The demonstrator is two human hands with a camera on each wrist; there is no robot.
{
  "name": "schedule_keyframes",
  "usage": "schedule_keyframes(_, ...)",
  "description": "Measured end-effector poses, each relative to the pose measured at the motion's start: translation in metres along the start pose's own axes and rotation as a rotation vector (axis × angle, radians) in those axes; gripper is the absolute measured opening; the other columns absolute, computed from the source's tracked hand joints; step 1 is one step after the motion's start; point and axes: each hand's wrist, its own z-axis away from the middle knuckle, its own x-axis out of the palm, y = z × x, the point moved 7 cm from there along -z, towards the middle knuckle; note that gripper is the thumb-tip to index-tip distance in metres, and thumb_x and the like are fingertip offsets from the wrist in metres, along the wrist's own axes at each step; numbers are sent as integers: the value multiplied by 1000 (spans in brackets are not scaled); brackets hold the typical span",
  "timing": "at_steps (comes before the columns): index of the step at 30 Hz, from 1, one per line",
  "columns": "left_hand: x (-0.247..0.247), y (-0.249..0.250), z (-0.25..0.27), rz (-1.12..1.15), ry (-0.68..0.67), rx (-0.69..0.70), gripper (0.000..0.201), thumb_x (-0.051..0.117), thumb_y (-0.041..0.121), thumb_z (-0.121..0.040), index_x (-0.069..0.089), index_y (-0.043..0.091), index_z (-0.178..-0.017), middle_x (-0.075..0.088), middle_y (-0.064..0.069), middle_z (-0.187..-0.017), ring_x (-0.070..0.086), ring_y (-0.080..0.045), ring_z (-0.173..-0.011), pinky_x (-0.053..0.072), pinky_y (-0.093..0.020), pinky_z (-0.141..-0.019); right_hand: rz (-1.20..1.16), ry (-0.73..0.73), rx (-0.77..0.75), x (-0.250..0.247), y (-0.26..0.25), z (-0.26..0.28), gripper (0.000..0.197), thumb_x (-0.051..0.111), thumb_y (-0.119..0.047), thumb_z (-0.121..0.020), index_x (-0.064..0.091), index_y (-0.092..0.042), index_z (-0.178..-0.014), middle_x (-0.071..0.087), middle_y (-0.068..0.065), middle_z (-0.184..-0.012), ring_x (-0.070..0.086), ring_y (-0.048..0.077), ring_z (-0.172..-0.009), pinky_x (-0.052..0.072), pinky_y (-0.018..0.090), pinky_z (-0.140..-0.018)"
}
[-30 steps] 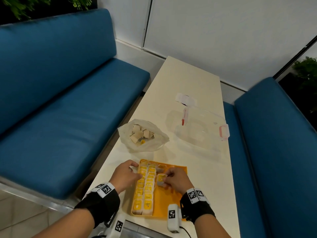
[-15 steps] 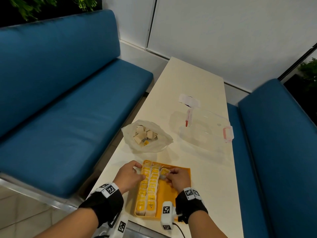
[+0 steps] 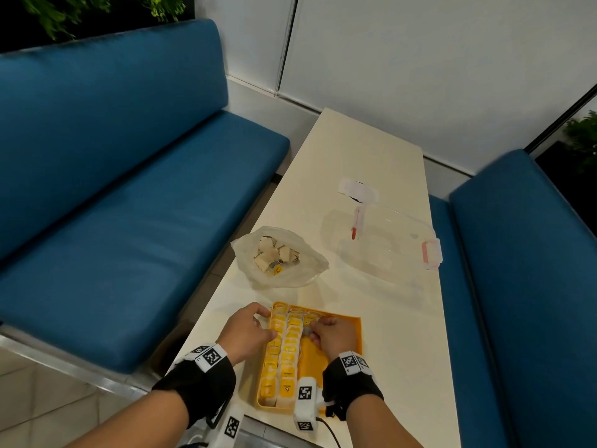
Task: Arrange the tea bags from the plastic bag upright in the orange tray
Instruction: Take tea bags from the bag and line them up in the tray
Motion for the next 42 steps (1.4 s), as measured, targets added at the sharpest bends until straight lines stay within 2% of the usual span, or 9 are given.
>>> schedule_keyframes(5, -6, 6, 10, 46, -24, -25, 34, 81, 27, -83, 60, 26, -110, 65, -6, -94, 66, -19, -79, 54, -29, -68, -73, -18, 31, 0, -2, 5, 11, 77, -3, -80, 69, -1, -86, 73, 12, -64, 66, 20, -58, 56, 32, -63)
schedule_keyframes(9, -24, 19, 21, 404, -15, -91, 18, 64, 12, -96, 63, 9, -114, 69, -13, -94, 69, -24, -84, 61, -37, -77, -65, 1, 14, -13, -9, 17, 8, 73, -4, -79, 66, -7, -81, 73, 14, -69, 67, 23, -64, 54, 34, -68)
schedule_keyframes(12, -23, 27, 27, 747, -130, -152, 25, 51, -5, -96, 62, 0, -119, 70, -20, -98, 74, -33, -93, 60, -45, -90, 163, 66, -191, -25, -35, 36, 10, 72, -12, -82, 66, -17, -88, 70, -2, -83, 67, 15, -80, 49, 21, -68)
schedule_keyframes(17, -10, 43, 30, 1046, -235, -198, 28, 43, 0, -101, 60, 0, -124, 71, -28, -116, 71, -41, -106, 54, -52, -98, 212, -154, -668, -3, -90, 93, 26, 73, -6, -82, 68, -31, -90, 68, -10, -93, 65, 7, -80, 47, 12, -69)
schedule_keyframes(22, 8, 48, 30, 1122, -253, -265, 33, 37, 3, -103, 58, -2, -128, 70, -31, -112, 72, -44, -99, 60, -45, -74, 341, -256, -914, 16, -103, 118, 26, 76, -15, -77, 69, -28, -99, 58, -8, -94, 60, 10, -83, 44, 11, -71)
schedule_keyframes(29, 25, 58, 34, 1026, -296, -213, 32, 41, 16, -107, 61, 8, -131, 68, -25, -124, 67, -32, -107, 45, -46, -92, 109, -213, -539, 13, -86, 94, 18, 76, -18, -82, 68, -26, -96, 71, -4, -89, 64, 5, -75, 49, 17, -64)
schedule_keyframes(33, 26, 62, 34, 961, -250, -132, 28, 43, 17, -108, 63, 13, -127, 73, -10, -122, 70, -27, -110, 52, -42, -89, -70, -264, -333, 14, -77, 88, 22, 76, -13, -83, 64, -16, -102, 73, 13, -92, 72, 26, -75, 49, 26, -52)
schedule_keyframes(37, 23, 68, 33, 824, -227, -43, 31, 42, 5, -105, 63, 15, -127, 73, -3, -124, 68, -25, -116, 51, -49, -104, -236, -327, -233, 12, -77, 88, 23, 72, -1, -85, 60, -3, -104, 71, 17, -87, 71, 26, -68, 50, 29, -52)
schedule_keyframes(42, 19, 70, 27, 724, -177, 40, 29, 41, 13, -108, 67, 16, -121, 73, -8, -120, 66, -31, -115, 56, -49, -99, -221, -324, -243, 0, -87, 86, 21, 69, 4, -83, 62, -1, -102, 68, 18, -81, 66, 24, -66, 52, 30, -56)
